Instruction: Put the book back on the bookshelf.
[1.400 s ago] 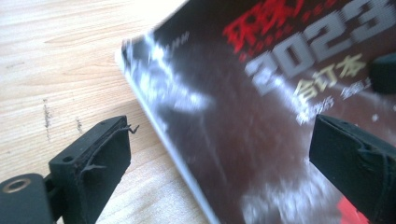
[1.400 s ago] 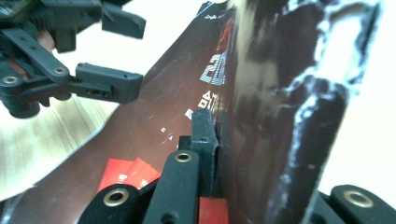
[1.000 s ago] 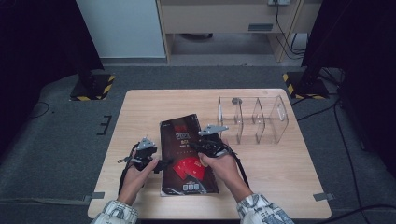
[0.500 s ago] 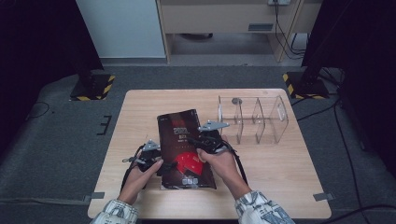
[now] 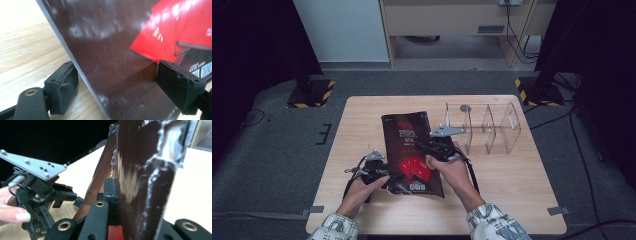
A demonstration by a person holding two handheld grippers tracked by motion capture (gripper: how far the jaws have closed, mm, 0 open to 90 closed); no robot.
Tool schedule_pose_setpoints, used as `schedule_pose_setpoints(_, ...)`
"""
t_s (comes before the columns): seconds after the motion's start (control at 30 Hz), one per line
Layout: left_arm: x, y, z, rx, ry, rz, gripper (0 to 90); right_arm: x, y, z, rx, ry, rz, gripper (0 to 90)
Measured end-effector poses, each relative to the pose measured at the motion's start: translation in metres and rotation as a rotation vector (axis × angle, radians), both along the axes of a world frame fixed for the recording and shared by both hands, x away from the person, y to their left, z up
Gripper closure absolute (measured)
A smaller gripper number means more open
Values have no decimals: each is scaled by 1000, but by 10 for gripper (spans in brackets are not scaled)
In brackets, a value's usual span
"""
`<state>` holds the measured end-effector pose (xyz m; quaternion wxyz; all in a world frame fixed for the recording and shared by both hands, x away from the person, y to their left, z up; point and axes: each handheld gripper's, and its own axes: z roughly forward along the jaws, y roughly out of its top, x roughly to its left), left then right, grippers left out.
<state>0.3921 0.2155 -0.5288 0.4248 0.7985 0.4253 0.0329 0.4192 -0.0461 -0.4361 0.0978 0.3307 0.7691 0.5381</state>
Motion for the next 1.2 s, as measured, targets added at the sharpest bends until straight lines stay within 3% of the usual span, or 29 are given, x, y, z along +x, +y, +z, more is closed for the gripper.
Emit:
schedule_pose_setpoints(0.2,2,0,-1,-32,7,-24,318,-3,-6,4,17,-12,-4,867)
schedule_pose_setpoints(0.33,4,3,-2,-32,0,-11,437,-3,-6,5,22,-14,0,868)
schedule_pose_setpoints(0.47,6,12,1,-68,-4,14,609,-2,-4,5,23,-18,3,868)
schedule_pose_setpoints(0.57,7,15,3,-76,15,27,701,-1,-2,5,20,-24,11,868)
schedule_pose_setpoints(0.7,7,16,6,-78,24,32,760,-3,-1,6,11,-38,23,868)
schedule_pose_setpoints(0.9,5,20,14,-75,-15,57,815,-4,-5,9,-4,-51,27,867)
schedule_pose_setpoints(0.93,4,24,18,-82,-51,84,826,-4,-7,11,-26,-60,25,866)
schedule_pose_setpoints(1.03,2,29,25,-80,-99,116,850,-4,-9,12,-22,-65,23,865)
schedule_pose_setpoints(1.2,-1,28,30,-43,-132,130,857,-5,-11,12,-9,-76,28,864)
